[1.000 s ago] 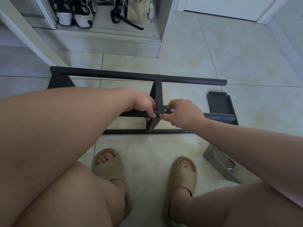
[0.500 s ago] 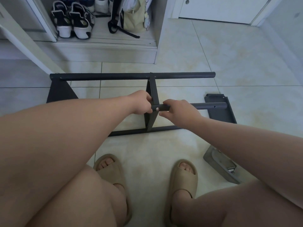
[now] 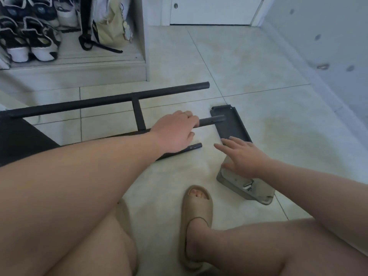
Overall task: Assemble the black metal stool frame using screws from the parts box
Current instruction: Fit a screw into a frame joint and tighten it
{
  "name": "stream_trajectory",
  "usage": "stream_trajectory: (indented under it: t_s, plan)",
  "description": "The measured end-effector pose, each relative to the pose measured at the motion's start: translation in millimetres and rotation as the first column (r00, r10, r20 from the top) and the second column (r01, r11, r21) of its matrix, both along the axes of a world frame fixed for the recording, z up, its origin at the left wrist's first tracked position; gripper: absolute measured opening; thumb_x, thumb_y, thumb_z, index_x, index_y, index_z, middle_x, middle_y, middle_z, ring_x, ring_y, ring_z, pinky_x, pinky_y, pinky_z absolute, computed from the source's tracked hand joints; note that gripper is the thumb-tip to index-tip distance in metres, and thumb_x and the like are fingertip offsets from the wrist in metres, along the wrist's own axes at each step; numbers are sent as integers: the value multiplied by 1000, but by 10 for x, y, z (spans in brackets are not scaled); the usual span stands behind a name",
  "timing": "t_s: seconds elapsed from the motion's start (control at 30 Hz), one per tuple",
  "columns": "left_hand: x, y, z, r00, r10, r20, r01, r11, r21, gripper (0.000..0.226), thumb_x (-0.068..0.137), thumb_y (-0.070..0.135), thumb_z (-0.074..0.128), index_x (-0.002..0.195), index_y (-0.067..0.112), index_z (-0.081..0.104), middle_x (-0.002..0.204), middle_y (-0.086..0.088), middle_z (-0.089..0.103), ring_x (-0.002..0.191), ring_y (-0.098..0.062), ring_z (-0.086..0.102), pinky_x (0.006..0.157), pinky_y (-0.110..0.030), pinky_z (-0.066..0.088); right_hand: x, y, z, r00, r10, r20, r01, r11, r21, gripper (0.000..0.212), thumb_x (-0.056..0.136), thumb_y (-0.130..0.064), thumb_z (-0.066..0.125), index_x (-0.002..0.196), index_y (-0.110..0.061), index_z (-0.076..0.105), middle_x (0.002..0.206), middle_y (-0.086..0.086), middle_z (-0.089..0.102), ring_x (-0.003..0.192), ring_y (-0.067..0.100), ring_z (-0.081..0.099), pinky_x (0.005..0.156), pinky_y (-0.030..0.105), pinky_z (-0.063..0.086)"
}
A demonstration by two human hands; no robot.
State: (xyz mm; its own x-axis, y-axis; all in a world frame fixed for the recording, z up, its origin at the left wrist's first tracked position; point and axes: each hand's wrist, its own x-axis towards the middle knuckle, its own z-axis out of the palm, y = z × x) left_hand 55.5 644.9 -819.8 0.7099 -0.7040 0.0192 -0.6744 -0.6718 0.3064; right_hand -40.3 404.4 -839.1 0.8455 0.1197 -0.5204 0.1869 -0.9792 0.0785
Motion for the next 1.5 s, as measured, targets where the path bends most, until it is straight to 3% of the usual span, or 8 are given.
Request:
stream_trajectory:
  t_s: [0.2, 0.4, 0.63, 0.77, 0.97, 1.23, 1.33, 1.5]
  plan:
    - [-152, -712, -402, 967, -238, -87, 251, 951, 182, 33, 101, 32, 46, 132, 25, 49, 136, 0, 49, 120, -25, 51, 84, -38, 45, -172, -597, -393, 931, -283, -231, 291, 957, 3, 65, 102, -52, 47, 159, -35, 20, 164, 1, 29, 148, 27, 31, 115, 40, 30]
    - [-335, -1086, -1038, 896, -363, -255, 416, 887, 200, 43, 98, 34, 52, 139, 29, 42, 145, 0, 42, 124, -25, 49, 93, -41, 49, -179, -956, -1095, 791, -465, -398, 497, 867, -25, 63, 106, -37, 45, 161, -29, 17, 156, 11, 42, 138, 32, 45, 105, 34, 40]
    - [-375, -1439, -1752, 905, -291, -309, 355, 918, 175, 43, 98, 30, 51, 140, 35, 42, 161, -8, 23, 122, -32, 47, 94, -42, 43, -49, -1247, -1905, 766, -571, -296, 608, 792, 46, 56, 103, -31, 49, 156, -27, 32, 145, 11, 54, 127, 33, 55, 100, 41, 49]
    - [-430, -1445, -2018, 905, -280, -321, 338, 930, 141, 33, 101, 41, 47, 134, 35, 45, 158, -8, 30, 120, -31, 48, 91, -39, 42, -10, -1382, -2168, 774, -589, -232, 615, 787, 55, 50, 101, -25, 49, 149, -26, 41, 141, 10, 56, 123, 34, 57, 97, 44, 51]
    - [-388, -1421, -2118, 907, -292, -304, 328, 942, 74, 29, 100, 44, 50, 128, 35, 49, 152, -5, 36, 114, -29, 50, 86, -38, 44, -5, -1388, -2401, 860, -503, -82, 508, 860, 52, 26, 102, -23, 47, 125, -16, 59, 115, 13, 63, 103, 37, 63, 79, 42, 53]
    - [-404, -1425, -2125, 914, -261, -311, 300, 950, 86, 28, 100, 45, 50, 125, 35, 49, 150, -4, 36, 110, -28, 51, 80, -35, 39, -64, -1384, -2502, 910, -414, -21, 415, 909, 32, 34, 92, 5, 47, 120, -11, 58, 105, 11, 53, 91, 39, 64, 64, 40, 45]
    - [-418, -1429, -2117, 919, -245, -308, 288, 952, 104, 26, 100, 44, 49, 124, 35, 49, 150, -3, 37, 108, -27, 52, 77, -34, 35, -89, -1397, -2518, 918, -395, -21, 396, 918, 26, 37, 91, 4, 47, 123, -12, 56, 105, 12, 54, 92, 39, 64, 63, 38, 39]
    - [-424, -1436, -2111, 921, -241, -305, 289, 949, 122, 25, 100, 43, 49, 123, 34, 48, 151, -5, 36, 108, -29, 53, 76, -35, 34, -59, -1357, -2491, 852, -522, -40, 521, 837, 166, 14, 95, -10, 53, 109, -11, 51, 111, 15, 59, 100, 41, 61, 76, 44, 50]
